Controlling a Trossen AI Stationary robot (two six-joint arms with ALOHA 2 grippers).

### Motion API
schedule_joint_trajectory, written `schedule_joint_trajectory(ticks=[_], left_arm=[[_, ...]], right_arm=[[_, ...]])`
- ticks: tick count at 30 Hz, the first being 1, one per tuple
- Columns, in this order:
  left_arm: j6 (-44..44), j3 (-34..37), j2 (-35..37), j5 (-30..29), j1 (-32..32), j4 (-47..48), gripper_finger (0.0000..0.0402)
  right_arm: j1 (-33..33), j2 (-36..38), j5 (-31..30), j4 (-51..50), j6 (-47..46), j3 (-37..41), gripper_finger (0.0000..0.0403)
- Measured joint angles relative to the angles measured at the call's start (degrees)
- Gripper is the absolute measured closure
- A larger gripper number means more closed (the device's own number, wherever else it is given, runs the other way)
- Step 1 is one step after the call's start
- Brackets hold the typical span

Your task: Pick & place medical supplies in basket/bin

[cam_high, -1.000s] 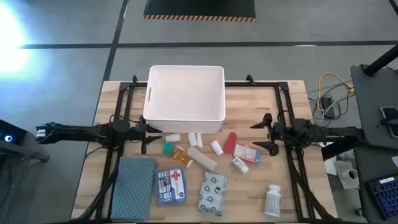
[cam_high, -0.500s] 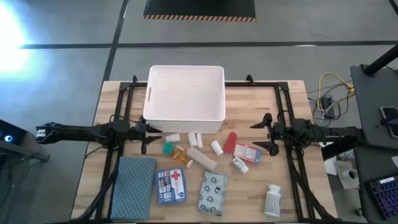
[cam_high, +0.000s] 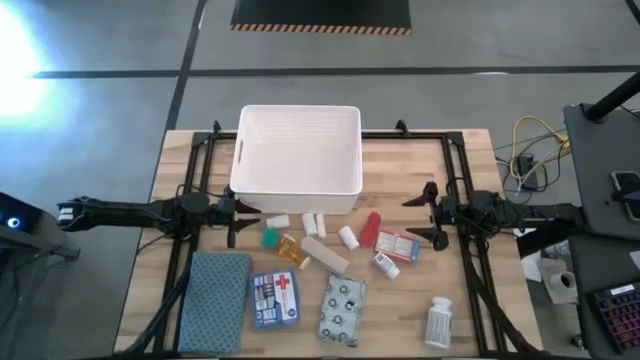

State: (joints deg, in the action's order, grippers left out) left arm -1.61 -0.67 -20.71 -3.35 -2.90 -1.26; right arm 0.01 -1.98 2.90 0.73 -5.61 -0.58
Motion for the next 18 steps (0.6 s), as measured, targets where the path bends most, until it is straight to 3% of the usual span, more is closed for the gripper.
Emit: schedule_joint_trajectory(ticks=[18], left_arm=[[0.0, 0.0, 0.0, 0.0, 0.0, 0.0, 0.0302]], right_arm=[[0.0, 0.0, 0.0, 0.0, -0.2, 0.0, 0.0056]])
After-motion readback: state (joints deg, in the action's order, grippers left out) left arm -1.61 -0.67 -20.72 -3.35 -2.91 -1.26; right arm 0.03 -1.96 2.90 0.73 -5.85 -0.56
